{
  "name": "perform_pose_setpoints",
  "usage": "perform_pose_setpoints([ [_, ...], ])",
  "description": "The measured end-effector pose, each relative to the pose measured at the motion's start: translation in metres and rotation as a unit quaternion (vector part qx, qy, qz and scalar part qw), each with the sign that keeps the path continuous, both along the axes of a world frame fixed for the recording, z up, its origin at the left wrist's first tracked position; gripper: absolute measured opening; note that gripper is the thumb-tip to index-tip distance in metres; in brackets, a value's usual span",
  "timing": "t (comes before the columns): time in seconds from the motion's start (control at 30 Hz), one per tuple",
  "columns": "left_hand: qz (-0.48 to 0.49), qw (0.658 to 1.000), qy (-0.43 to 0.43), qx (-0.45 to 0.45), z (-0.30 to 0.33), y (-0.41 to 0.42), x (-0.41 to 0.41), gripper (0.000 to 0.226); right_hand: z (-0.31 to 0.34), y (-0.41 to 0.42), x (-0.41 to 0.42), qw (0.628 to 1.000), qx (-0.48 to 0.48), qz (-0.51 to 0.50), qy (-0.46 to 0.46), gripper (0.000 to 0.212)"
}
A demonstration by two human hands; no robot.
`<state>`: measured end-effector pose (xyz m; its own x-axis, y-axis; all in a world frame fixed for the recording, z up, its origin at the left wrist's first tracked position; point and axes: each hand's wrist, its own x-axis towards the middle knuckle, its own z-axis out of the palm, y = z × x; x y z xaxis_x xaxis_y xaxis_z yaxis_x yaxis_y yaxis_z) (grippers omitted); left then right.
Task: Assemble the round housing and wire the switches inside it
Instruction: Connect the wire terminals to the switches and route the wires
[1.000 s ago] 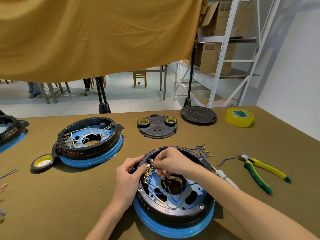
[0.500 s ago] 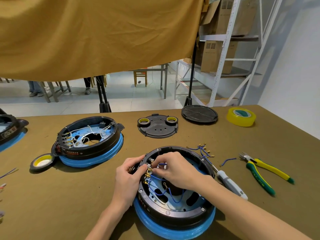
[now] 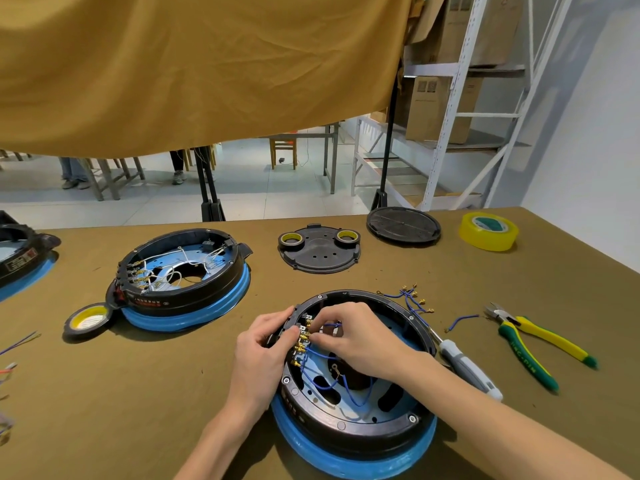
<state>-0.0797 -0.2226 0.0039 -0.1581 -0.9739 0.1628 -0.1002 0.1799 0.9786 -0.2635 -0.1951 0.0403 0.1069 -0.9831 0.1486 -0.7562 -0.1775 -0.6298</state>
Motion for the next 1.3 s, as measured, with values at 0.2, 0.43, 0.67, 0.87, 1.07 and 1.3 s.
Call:
perform_pose_setpoints([
  [0.2, -0.008, 1.0, 0.006, -0.021, 0.002, 0.008, -0.002, 0.037, 0.002, 0.002, 0.007, 0.999, -0.012, -0.022, 0.038, 0.014],
  [0.43, -0.034, 0.999, 0.011, 0.003, 0.0, 0.012, -0.002, 0.058, 0.001, 0.003, 0.011, 0.998, -0.007, -0.037, 0.04, 0.019],
  [0.67, -0.037, 0.999, 0.001, 0.005, -0.002, 0.01, -0.002, 0.057, 0.003, -0.001, 0.015, 0.998, 0.0, -0.043, 0.042, 0.018],
  [0.87, -0.032, 0.999, -0.009, 0.014, -0.003, 0.008, -0.002, 0.042, 0.003, -0.001, 0.018, 0.995, -0.013, -0.067, 0.067, 0.015],
  [1.07, -0.035, 0.999, -0.005, 0.021, -0.003, 0.01, -0.002, 0.041, 0.0, 0.002, 0.018, 0.995, -0.022, -0.074, 0.063, 0.016],
  [1.3, -0.041, 0.999, -0.005, 0.025, 0.0, 0.01, -0.002, 0.043, 0.004, -0.001, 0.014, 0.997, -0.003, -0.057, 0.044, 0.016],
])
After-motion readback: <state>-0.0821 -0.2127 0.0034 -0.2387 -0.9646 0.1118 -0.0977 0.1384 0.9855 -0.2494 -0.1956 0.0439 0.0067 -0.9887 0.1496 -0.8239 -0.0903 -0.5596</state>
